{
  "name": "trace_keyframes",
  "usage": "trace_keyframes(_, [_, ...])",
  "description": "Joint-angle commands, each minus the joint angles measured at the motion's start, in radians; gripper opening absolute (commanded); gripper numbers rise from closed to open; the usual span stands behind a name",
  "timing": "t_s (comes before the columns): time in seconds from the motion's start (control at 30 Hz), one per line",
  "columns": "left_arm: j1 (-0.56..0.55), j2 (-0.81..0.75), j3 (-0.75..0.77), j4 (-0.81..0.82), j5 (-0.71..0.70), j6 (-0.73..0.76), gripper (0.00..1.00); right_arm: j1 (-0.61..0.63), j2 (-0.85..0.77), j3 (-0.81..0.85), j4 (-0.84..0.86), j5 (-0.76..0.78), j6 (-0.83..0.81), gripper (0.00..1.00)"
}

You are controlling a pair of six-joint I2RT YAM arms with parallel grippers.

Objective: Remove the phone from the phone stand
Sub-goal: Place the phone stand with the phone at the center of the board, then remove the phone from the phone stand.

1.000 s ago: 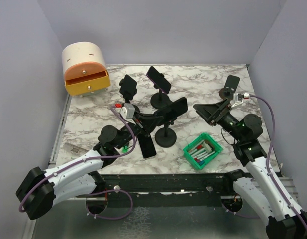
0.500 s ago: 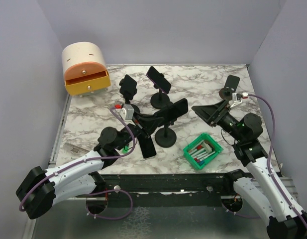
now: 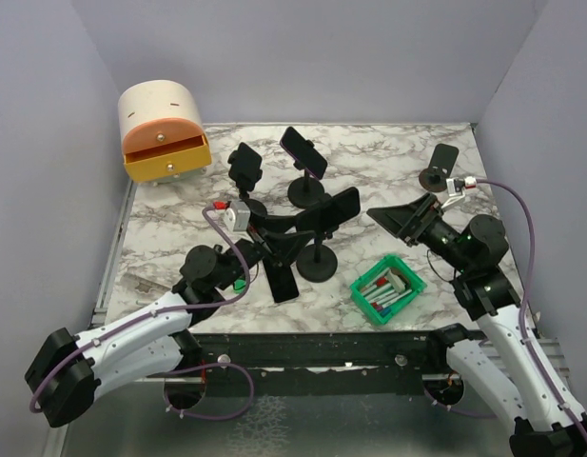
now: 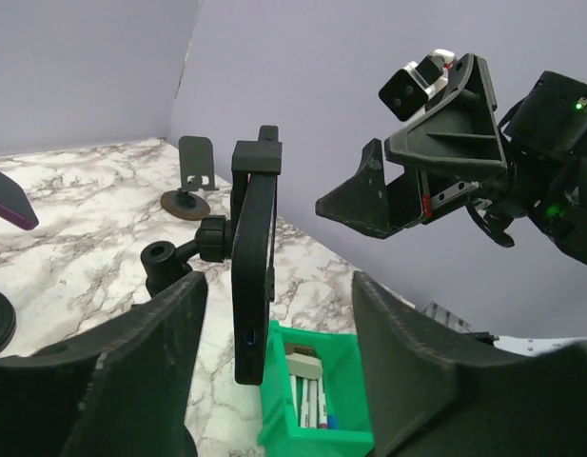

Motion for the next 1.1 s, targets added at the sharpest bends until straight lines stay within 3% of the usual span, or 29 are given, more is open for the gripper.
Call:
trace_keyframes(0.0, [-0.004, -0.094, 0.002, -0.125, -0.031, 0.065, 0.70, 0.007, -0.042, 0.063, -0.154, 0.005, -0.113, 0.99])
trace_keyframes(0.1, [-0.004, -0.181, 0.015, -0.245, -0.084, 0.115, 0.97, 0.007, -0.064, 0.109, -0.276, 0.070, -0.199, 0.99])
trace_keyframes(0.2, [-0.004, -0.269, 0.038, -0.377, -0.184, 0.146, 0.99, 0.007, -0.072, 0.154, -0.413, 0.227, -0.271, 1.00])
trace_keyframes(0.3, [-0.005, -0.309, 0.106, -0.540, -0.381, 0.113, 0.99, 0.007, -0.063, 0.183, -0.501, 0.411, -0.274, 1.00])
trace_keyframes(0.43, [-0.003, -0.214, 0.308, -0.883, -0.673, -0.001, 0.99, 0.008, -0.013, 0.217, -0.572, 0.614, -0.236, 1.00])
trace_keyframes(0.5, [-0.003, -0.145, 0.397, -1.017, -0.717, -0.038, 0.99, 0.007, 0.026, 0.240, -0.612, 0.662, -0.206, 1.00])
trace_keyframes(0.6, [-0.004, -0.088, 0.475, -1.080, -0.612, 0.032, 0.99, 0.006, 0.081, 0.254, -0.626, 0.655, -0.231, 1.00])
trace_keyframes(0.7, [-0.004, -0.097, 0.499, -1.035, -0.426, 0.185, 0.99, 0.007, 0.098, 0.215, -0.574, 0.569, -0.303, 1.00])
trace_keyframes(0.8, [-0.004, -0.119, 0.516, -1.004, -0.308, 0.284, 0.99, 0.006, 0.066, 0.158, -0.521, 0.505, -0.332, 1.00])
trace_keyframes(1.07, [-0.003, -0.033, 0.694, -1.107, 0.033, 0.418, 0.98, 0.007, -0.044, 0.104, -0.445, 0.402, -0.428, 1.00])
